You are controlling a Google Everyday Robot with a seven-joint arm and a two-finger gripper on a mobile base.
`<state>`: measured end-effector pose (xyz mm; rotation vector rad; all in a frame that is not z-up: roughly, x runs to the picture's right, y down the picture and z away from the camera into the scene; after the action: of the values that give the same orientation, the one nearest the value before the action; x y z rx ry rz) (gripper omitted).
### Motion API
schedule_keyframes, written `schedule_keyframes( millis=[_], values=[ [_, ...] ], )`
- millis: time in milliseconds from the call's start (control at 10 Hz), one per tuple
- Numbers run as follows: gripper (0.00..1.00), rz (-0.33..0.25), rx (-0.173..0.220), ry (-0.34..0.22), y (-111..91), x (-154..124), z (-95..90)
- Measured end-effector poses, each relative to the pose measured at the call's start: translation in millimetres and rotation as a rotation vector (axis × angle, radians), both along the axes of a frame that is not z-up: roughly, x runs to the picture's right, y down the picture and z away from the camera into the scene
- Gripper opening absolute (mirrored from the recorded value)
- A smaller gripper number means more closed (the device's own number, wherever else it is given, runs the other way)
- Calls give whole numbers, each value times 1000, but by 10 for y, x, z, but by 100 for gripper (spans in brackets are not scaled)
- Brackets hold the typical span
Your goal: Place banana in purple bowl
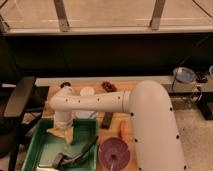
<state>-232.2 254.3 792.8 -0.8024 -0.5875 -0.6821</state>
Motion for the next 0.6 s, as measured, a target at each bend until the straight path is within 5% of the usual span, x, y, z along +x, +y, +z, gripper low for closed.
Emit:
schedule_keyframes(
  millis=[400, 600],
  values=[
    [11, 31, 7, 19, 21, 20, -63],
    [0, 45, 8, 38, -24, 73, -119]
  ],
)
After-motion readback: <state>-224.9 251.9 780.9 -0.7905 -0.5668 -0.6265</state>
